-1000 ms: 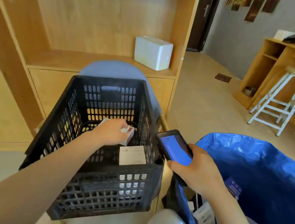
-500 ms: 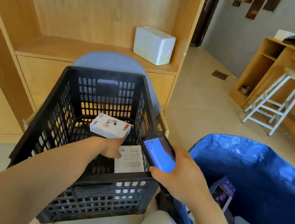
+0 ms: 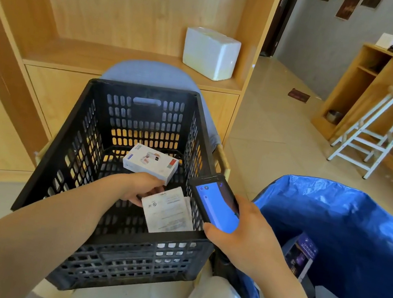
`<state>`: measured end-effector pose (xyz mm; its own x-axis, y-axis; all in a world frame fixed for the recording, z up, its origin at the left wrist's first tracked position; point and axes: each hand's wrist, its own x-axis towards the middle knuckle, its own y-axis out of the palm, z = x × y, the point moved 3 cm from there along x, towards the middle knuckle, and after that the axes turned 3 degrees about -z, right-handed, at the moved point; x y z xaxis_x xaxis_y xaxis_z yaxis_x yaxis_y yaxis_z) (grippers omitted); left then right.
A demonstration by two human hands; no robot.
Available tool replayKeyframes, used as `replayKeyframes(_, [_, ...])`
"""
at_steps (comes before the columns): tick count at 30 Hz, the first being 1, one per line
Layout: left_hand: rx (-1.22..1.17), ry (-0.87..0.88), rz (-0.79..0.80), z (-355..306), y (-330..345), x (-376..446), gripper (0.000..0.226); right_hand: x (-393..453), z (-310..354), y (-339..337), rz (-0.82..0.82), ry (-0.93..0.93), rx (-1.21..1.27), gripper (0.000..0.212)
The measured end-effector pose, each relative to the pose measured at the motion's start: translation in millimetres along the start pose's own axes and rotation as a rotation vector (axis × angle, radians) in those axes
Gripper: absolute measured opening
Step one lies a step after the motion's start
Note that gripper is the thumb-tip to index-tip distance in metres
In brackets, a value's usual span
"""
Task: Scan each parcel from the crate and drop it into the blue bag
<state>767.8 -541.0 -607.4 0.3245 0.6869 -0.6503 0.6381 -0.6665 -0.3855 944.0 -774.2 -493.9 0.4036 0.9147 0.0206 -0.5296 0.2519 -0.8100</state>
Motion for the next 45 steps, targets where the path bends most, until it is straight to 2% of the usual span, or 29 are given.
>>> replayKeyframes(6, [-0.003, -0.098, 0.379, 4, 6, -19, 0.048, 0, 0, 0, 0.010, -0.011, -0.012, 0.057])
replayKeyframes(9, [0.057, -0.189, 0.638, 7, 9, -32, 0.073, 0, 0, 0, 0.008, -0.018, -0.017, 0.057])
replayKeyframes(11, [0.075, -0.218, 0.719, 9, 12, -35, 0.085, 0, 1, 0, 0.005, -0.022, -0.022, 0.056])
replayKeyframes(13, [0.037, -0.210, 0.683, 5, 15, -40, 0.079, 0, 1, 0, 0.003, -0.022, -0.018, 0.055])
replayKeyframes(19, [-0.116, -0.184, 0.528, 1, 10, -37, 0.040, 2, 0, 1, 0.006, -0.015, -0.019, 0.055])
replayKeyframes(25, [-0.114, -0.127, 0.392, -4, -2, -46, 0.045, 5, 0, -1, 0.008, -0.011, -0.025, 0.053])
replayKeyframes(28, [-0.207, -0.079, 0.296, -1, -19, -60, 0.038, 7, 2, -2, 0.020, -0.001, -0.033, 0.054])
replayKeyframes(33, [-0.419, 0.007, 0.173, 14, -49, -80, 0.038, 8, 5, -3, 0.014, 0.000, -0.032, 0.055])
replayKeyframes(36, [-0.448, 0.033, 0.083, 20, -59, -90, 0.039, 6, 7, -5, 0.013, -0.003, -0.043, 0.055])
replayKeyframes(41, [-0.588, 0.026, 0.036, 20, -62, -102, 0.028, 4, 12, -7, 0.017, -0.002, -0.064, 0.055])
replayKeyframes(45, [-0.678, 0.083, -0.007, 19, -63, -101, 0.043, 3, 13, -7, 0.015, -0.007, -0.055, 0.051])
